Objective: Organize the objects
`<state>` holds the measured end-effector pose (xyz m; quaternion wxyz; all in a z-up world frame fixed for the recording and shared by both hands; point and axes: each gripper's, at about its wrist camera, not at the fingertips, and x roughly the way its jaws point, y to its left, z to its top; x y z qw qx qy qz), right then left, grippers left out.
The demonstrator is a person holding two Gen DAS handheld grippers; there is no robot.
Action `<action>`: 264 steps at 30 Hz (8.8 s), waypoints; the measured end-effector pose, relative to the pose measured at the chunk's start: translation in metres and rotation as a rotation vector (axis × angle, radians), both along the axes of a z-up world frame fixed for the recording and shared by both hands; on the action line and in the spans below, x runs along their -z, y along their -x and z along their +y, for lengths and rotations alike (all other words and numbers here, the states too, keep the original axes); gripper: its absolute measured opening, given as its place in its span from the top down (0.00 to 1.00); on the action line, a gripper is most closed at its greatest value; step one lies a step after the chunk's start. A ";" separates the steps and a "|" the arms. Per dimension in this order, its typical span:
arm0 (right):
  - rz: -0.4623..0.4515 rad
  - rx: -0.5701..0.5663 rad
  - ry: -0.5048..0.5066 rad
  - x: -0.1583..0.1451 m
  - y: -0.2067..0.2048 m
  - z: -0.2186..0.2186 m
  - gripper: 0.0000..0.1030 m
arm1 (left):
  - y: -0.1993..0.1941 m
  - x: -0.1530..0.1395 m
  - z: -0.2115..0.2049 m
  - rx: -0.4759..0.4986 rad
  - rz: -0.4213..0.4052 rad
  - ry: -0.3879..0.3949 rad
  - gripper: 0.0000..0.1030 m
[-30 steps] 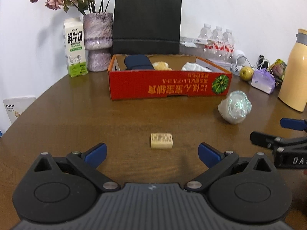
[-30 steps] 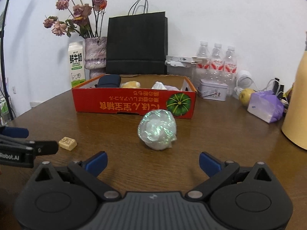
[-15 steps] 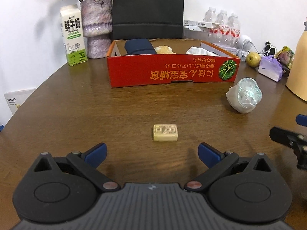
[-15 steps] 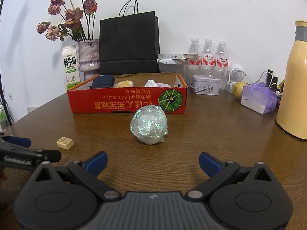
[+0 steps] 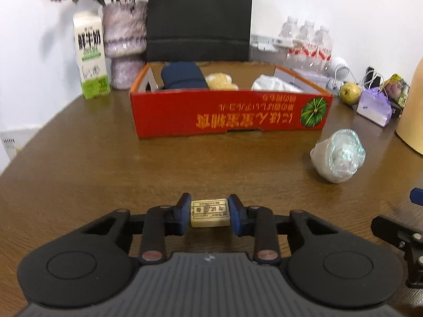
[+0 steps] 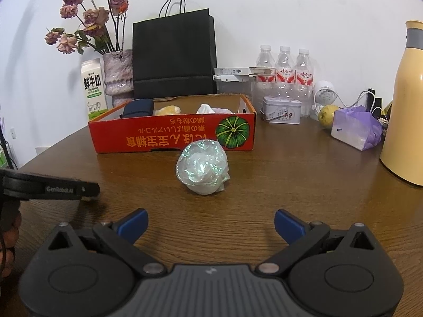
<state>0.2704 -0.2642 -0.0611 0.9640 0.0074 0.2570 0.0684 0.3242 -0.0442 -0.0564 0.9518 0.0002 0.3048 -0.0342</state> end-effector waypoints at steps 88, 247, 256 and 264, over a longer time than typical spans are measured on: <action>-0.247 -0.064 -0.006 -0.028 0.002 0.034 0.65 | 0.059 -0.033 0.016 -0.052 -0.238 0.033 0.69; -0.065 -0.111 0.003 -0.086 0.048 0.025 0.00 | 0.121 -0.084 0.034 -0.077 -0.124 0.025 0.00; -0.065 -0.112 0.004 -0.086 0.048 0.026 0.00 | 0.121 -0.084 0.034 -0.074 -0.124 0.023 0.00; -0.064 -0.113 0.004 -0.086 0.048 0.026 0.00 | 0.121 -0.082 0.035 -0.071 -0.109 0.036 0.00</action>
